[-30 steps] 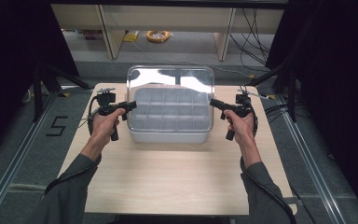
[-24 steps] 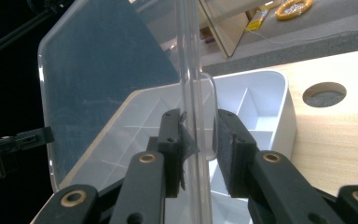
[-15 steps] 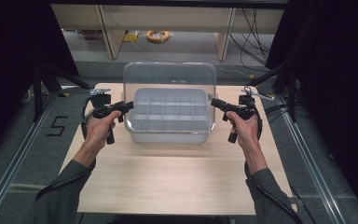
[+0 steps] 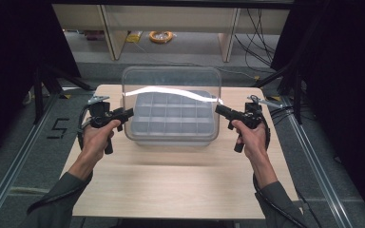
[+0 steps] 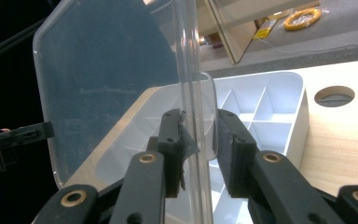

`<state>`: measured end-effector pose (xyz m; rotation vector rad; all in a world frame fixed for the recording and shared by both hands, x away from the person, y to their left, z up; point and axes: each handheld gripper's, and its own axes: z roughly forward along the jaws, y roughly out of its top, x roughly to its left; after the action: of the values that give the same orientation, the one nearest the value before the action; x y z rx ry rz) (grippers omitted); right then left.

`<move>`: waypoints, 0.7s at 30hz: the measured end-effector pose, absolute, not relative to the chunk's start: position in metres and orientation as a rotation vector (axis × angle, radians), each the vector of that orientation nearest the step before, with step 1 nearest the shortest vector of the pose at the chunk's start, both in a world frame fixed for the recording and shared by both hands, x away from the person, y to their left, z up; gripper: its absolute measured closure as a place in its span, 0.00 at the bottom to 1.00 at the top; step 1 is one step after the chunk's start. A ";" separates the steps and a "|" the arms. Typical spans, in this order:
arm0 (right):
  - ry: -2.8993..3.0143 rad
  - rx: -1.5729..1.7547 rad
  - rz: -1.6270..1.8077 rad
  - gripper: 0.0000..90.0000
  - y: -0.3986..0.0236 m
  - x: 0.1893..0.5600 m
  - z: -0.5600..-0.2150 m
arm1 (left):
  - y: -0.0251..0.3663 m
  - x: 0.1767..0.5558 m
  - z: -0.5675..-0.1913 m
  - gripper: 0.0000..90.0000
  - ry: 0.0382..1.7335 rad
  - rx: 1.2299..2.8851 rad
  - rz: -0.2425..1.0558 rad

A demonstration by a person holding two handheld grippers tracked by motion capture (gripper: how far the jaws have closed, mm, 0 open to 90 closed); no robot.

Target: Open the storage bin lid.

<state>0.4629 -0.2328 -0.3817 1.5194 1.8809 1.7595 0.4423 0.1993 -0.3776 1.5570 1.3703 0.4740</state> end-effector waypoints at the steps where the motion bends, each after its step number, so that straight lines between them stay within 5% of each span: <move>1: 1.888 1.525 1.756 0.81 -0.233 0.461 -0.382 | 0.199 0.441 -0.378 0.60 1.370 1.557 0.475; 21: 1.912 1.459 1.733 0.81 -0.234 0.419 -0.391 | 0.199 0.397 -0.395 0.60 1.331 1.572 0.480</move>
<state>0.4191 -0.2344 -0.3907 1.4586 1.9120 1.7331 0.3972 0.1994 -0.3946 1.5716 1.3311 0.4801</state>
